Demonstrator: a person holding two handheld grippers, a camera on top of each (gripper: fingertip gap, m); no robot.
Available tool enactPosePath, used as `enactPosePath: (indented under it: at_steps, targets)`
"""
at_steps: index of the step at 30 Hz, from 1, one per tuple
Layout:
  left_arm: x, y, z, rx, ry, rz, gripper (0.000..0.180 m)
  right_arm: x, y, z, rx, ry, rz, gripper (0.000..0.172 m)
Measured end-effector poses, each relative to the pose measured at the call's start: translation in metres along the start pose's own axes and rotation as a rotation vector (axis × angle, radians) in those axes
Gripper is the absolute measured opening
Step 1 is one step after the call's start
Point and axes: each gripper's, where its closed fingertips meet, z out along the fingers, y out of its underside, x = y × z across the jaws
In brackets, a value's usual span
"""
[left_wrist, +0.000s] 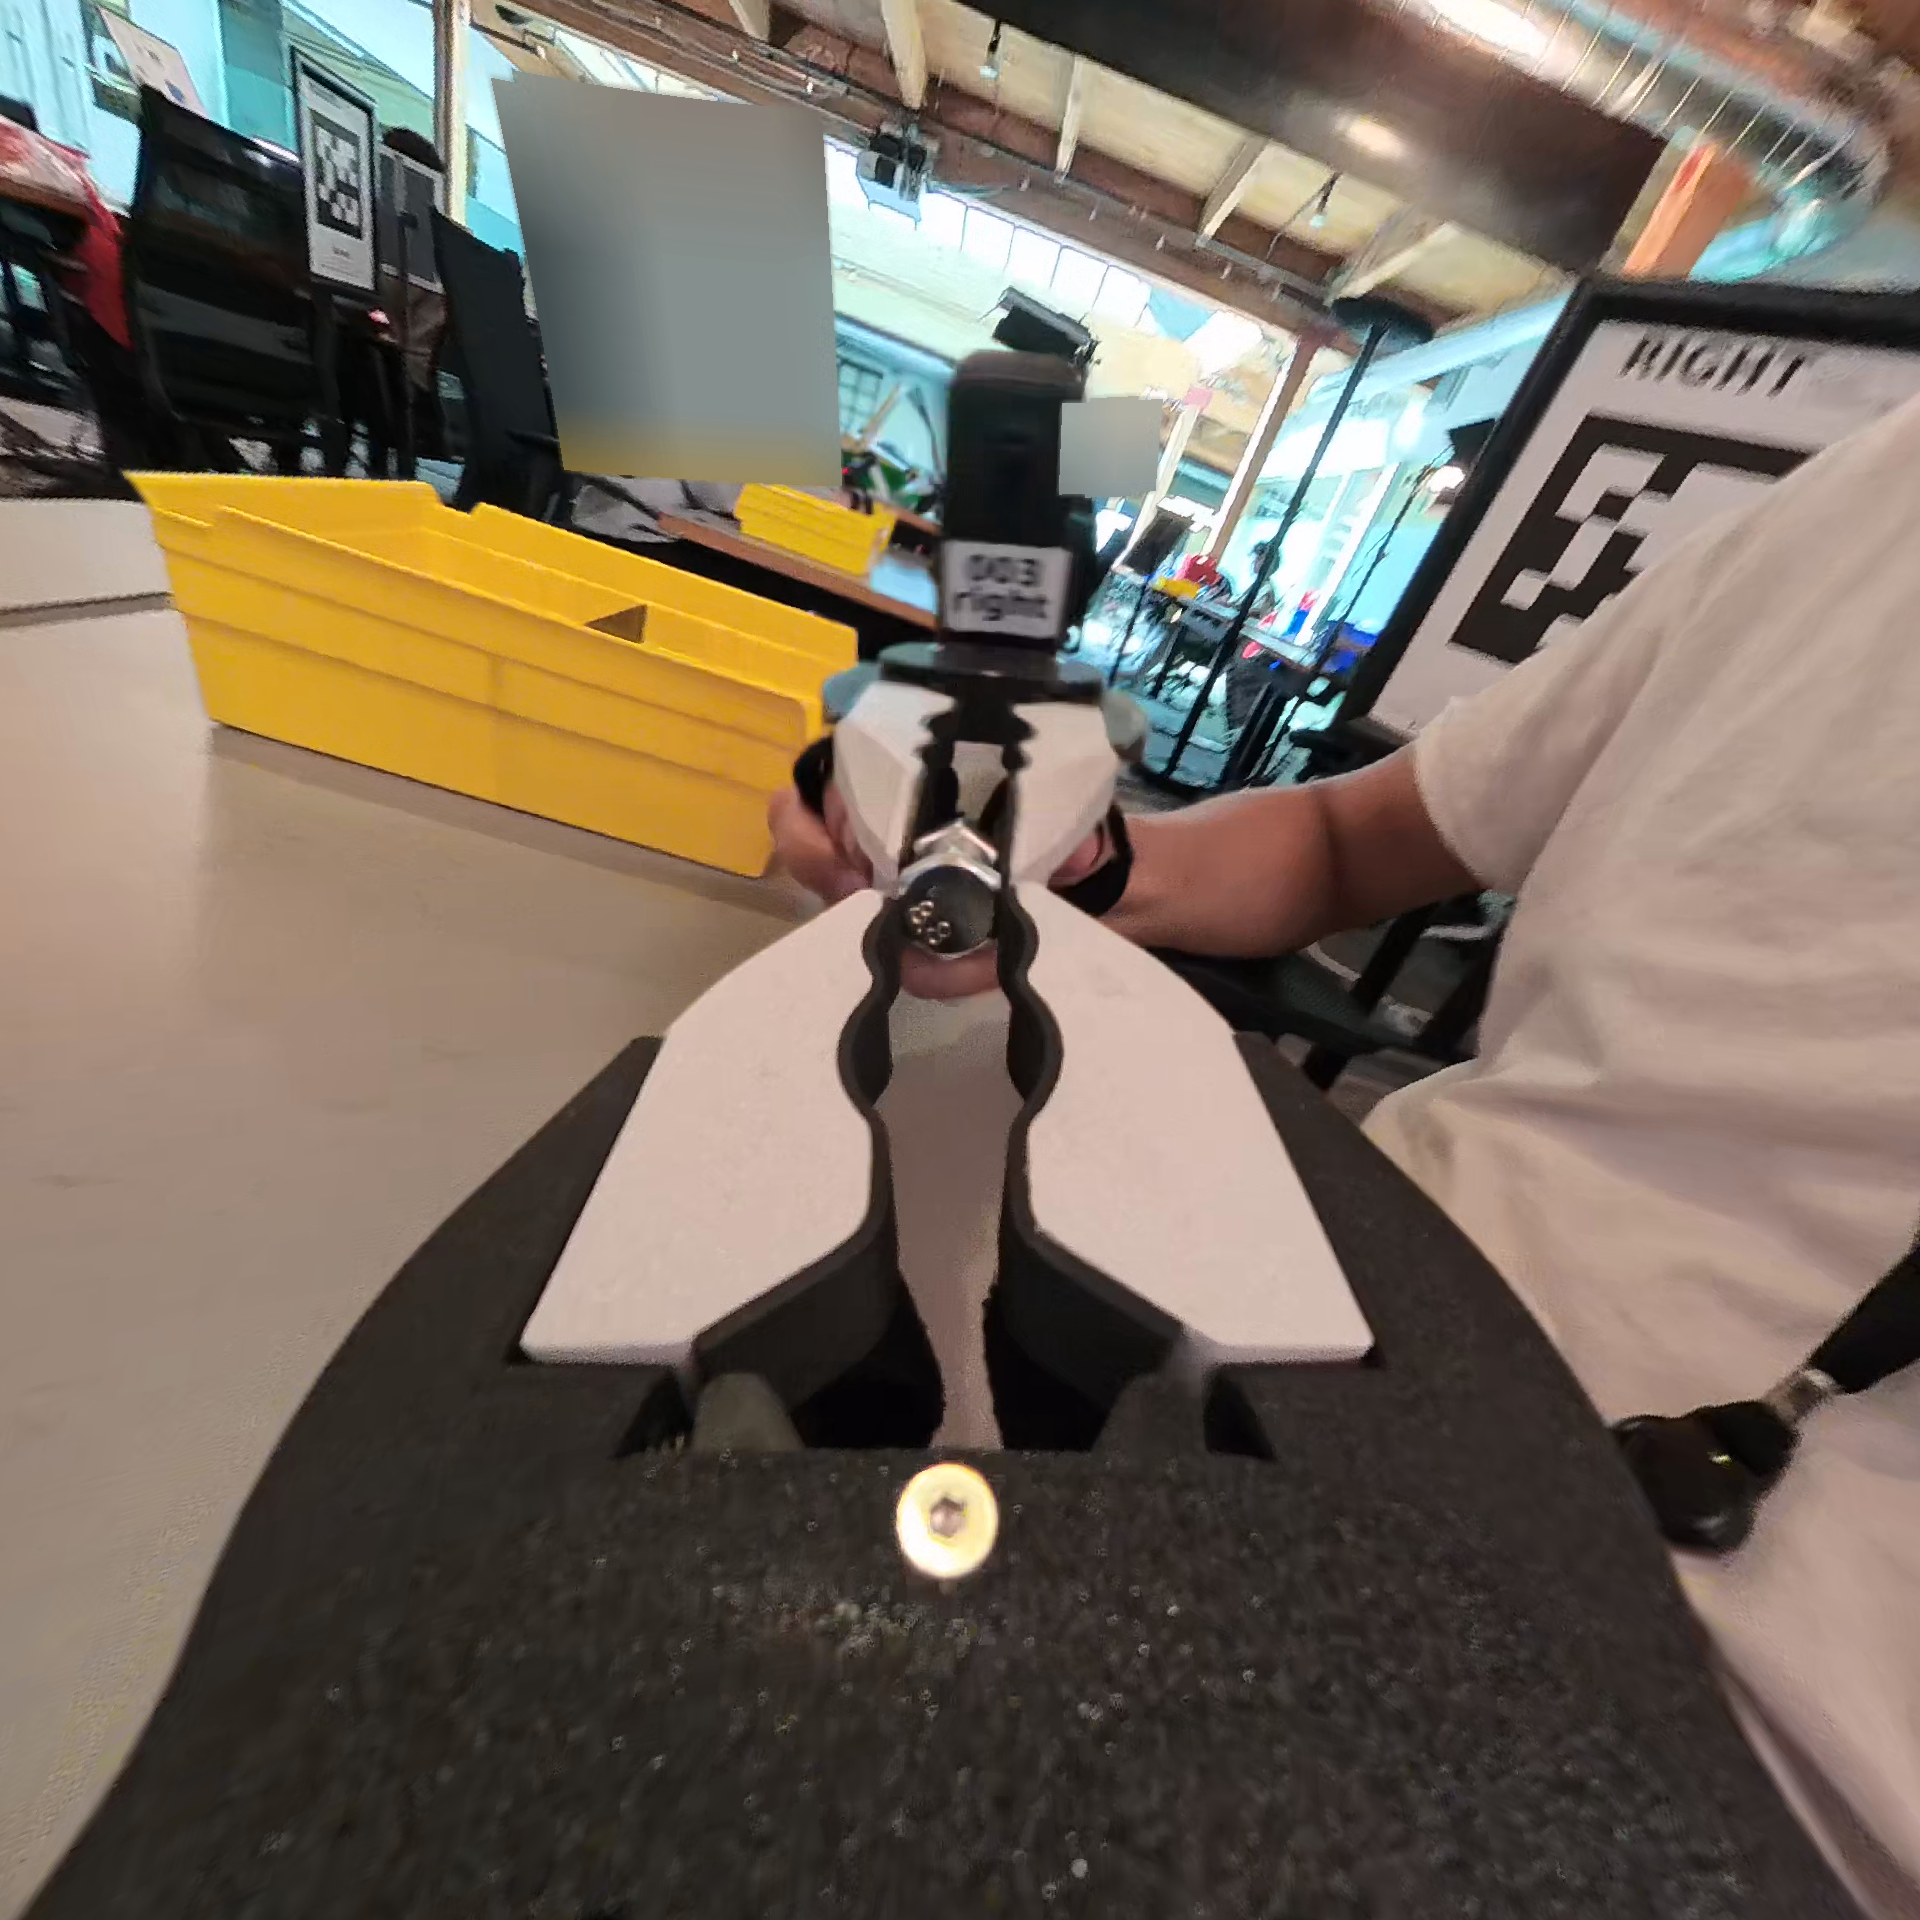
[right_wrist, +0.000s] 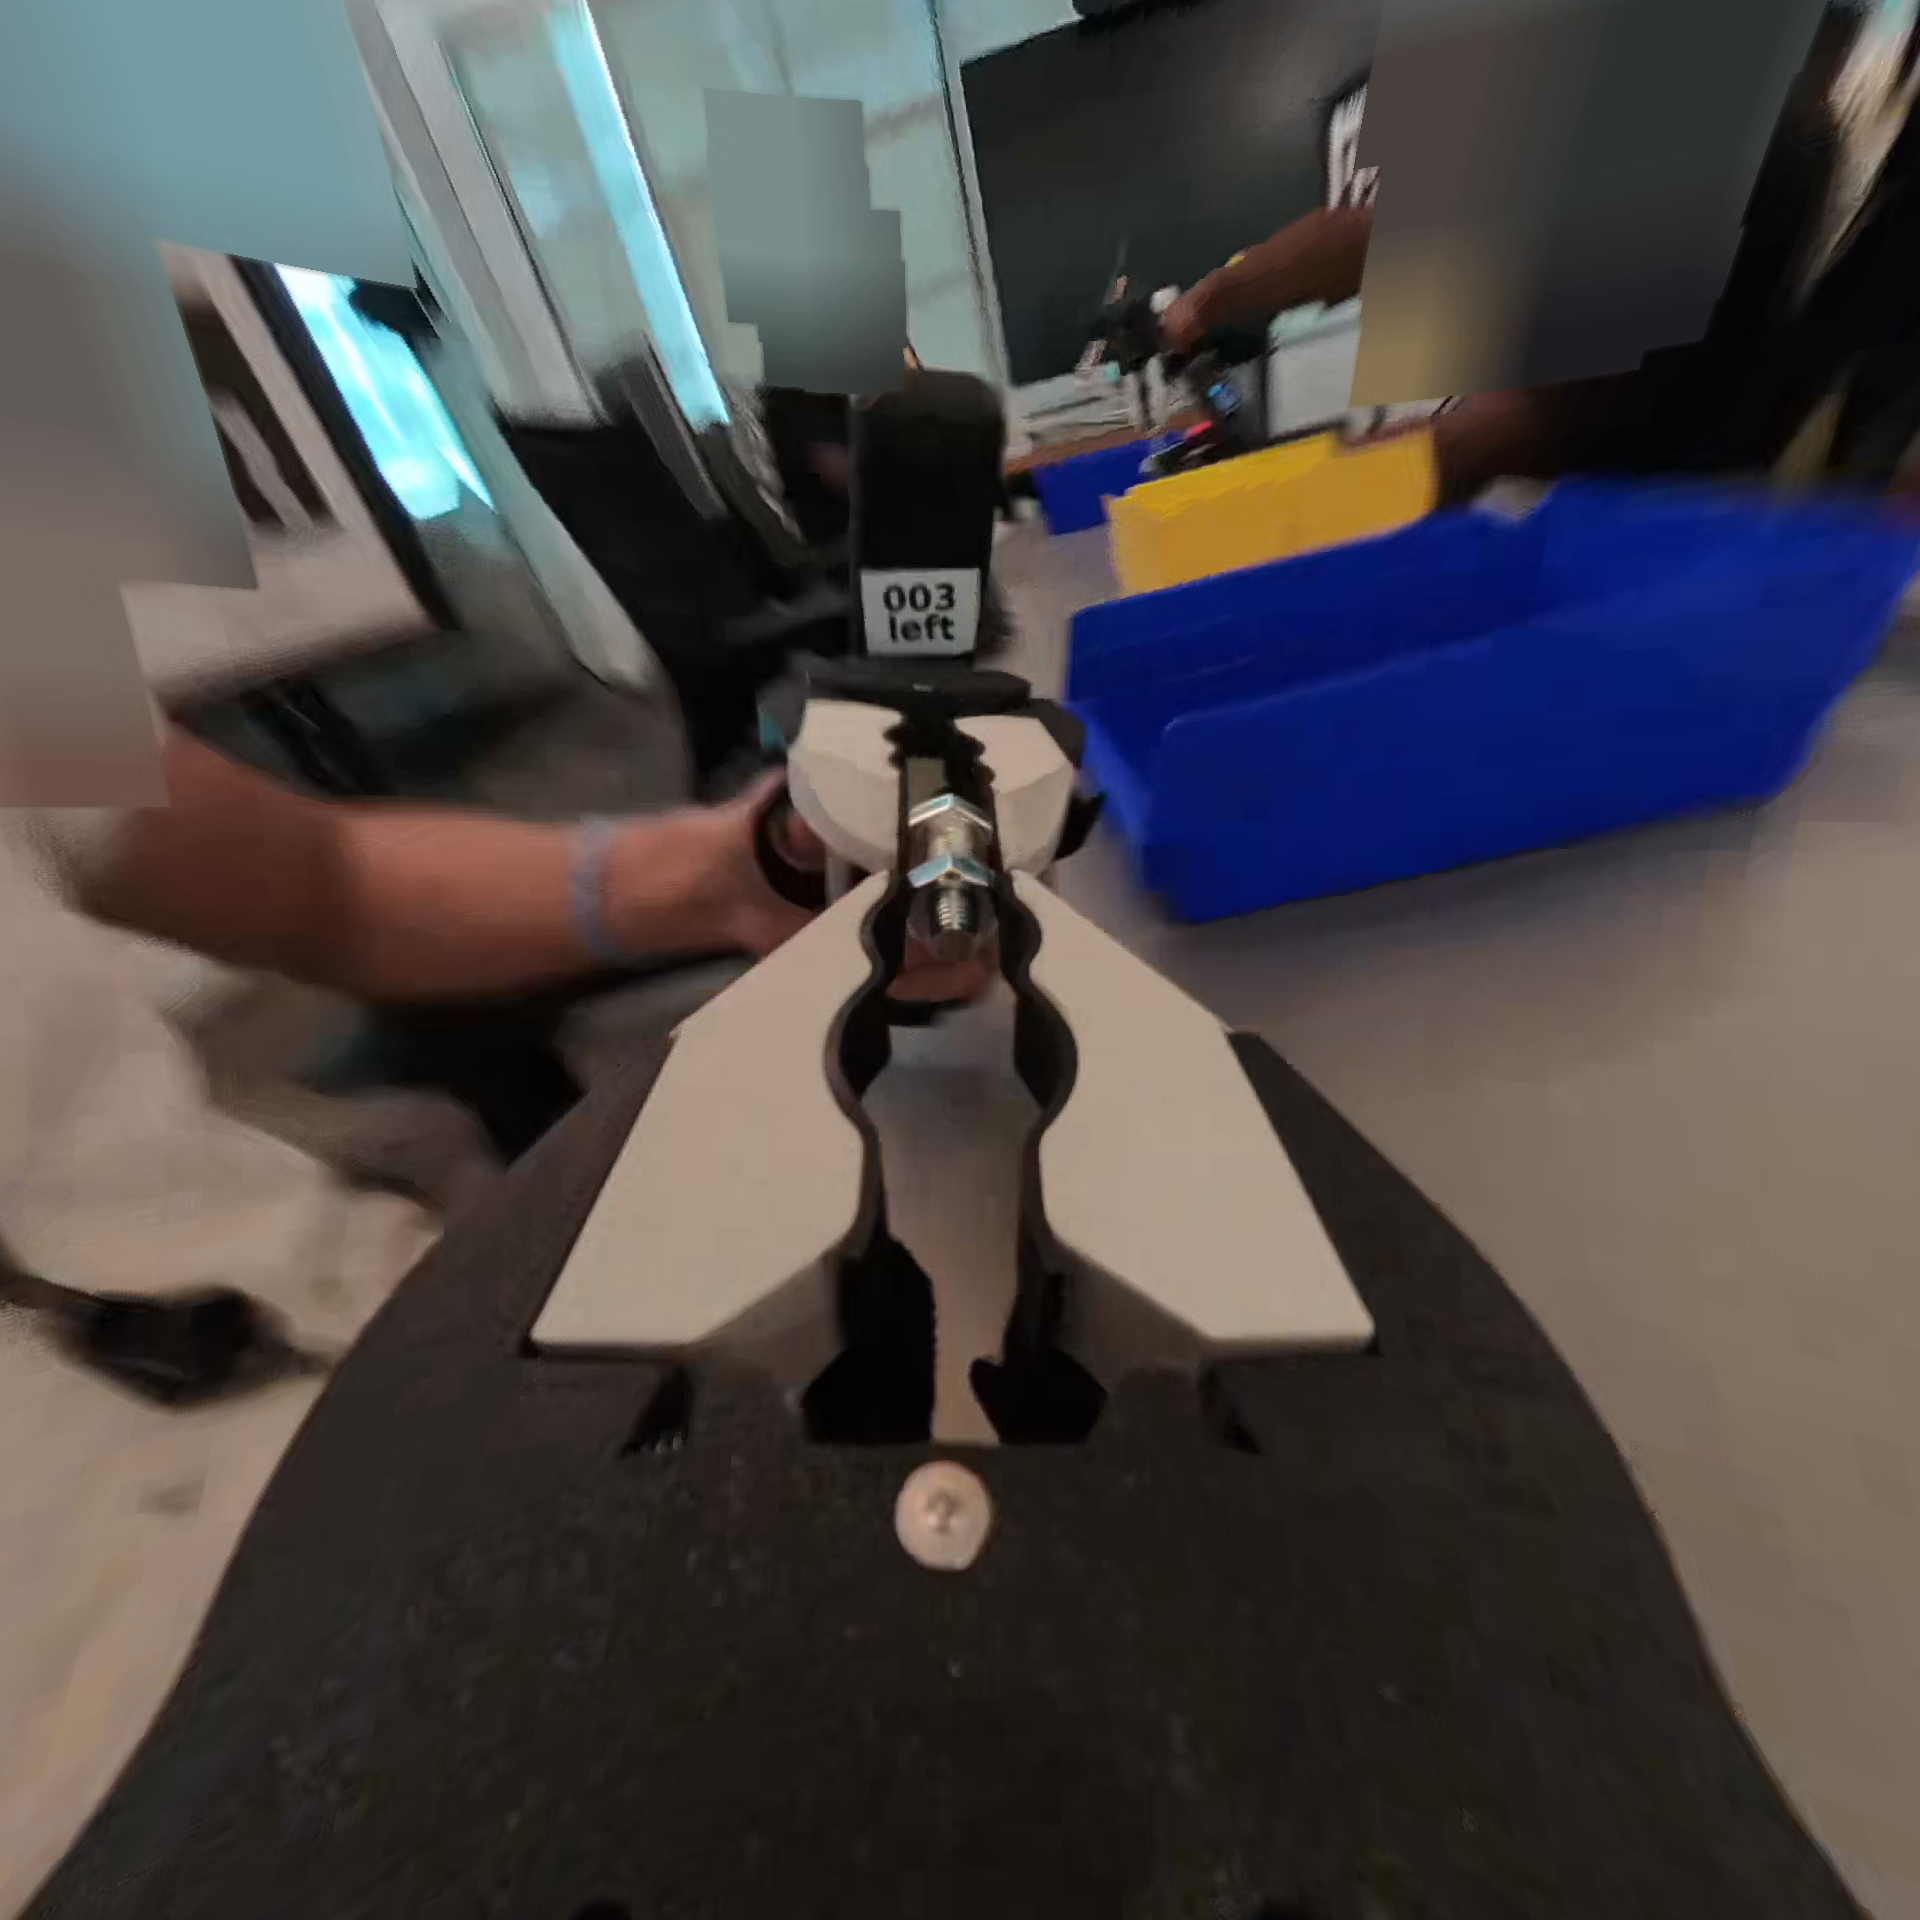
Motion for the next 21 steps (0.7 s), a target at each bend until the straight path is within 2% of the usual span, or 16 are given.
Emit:
enactPosePath:
  at_steps: [4,6,8,10,12,14,16,18,21]
  targets:
    - [0.005,-0.002,-0.001,0.017,0.068,-0.148,0.017,-0.003,0.000,0.000,-0.157,0.281,-0.883,0.017]
    - [0.003,-0.001,-0.002,0.012,0.079,-0.194,0.017,-0.001,0.000,0.001,-0.223,0.421,-1.261,0.017]
    - [0.004,-0.002,-0.003,0.020,0.092,-0.219,0.017,-0.002,-0.002,0.002,-0.249,0.551,-1.572,0.017]
    - [0.004,-0.005,-0.004,0.032,0.093,-0.223,0.017,-0.002,-0.004,0.003,-0.236,0.642,-1.733,0.017]
    - [0.004,-0.006,-0.006,0.034,0.084,-0.210,0.017,-0.003,-0.005,0.004,-0.205,0.653,-1.694,0.017]
    - [0.003,-0.007,-0.008,0.041,0.074,-0.196,0.017,-0.007,-0.007,0.001,-0.153,0.598,-1.526,0.028]
    - [0.002,-0.010,-0.010,0.051,0.062,-0.176,0.017,-0.003,-0.013,-0.006,-0.104,0.567,-1.220,0.043]
    - [0.001,-0.011,-0.011,0.050,0.039,-0.140,0.017,0.003,-0.013,-0.012,-0.053,0.490,-0.848,0.047]
    - [0.000,-0.010,-0.011,0.039,0.008,-0.059,0.017,0.000,-0.001,-0.008,0.005,0.250,-0.228,0.049]
